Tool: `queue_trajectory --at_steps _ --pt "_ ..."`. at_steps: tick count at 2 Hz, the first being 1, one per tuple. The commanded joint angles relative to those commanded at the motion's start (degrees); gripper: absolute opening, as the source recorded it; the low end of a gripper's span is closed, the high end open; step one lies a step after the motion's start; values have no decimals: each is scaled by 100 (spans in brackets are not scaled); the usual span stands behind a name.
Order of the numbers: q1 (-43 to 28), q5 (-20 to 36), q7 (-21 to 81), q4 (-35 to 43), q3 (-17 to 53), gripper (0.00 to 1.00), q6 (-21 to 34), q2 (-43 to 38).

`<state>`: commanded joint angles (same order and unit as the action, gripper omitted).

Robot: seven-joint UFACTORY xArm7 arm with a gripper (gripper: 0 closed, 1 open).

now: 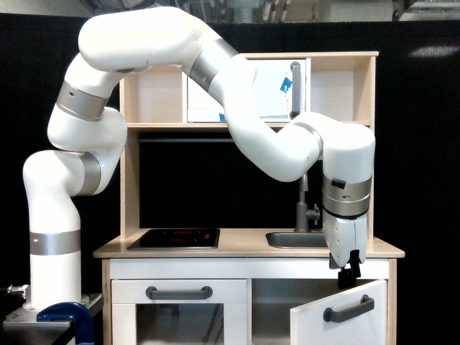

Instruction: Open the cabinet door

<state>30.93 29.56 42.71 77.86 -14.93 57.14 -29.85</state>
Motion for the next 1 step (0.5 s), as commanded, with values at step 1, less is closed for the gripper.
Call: queue_trajectory --at_steps 1 --pt "318 10 270 -258 106 100 335 411"
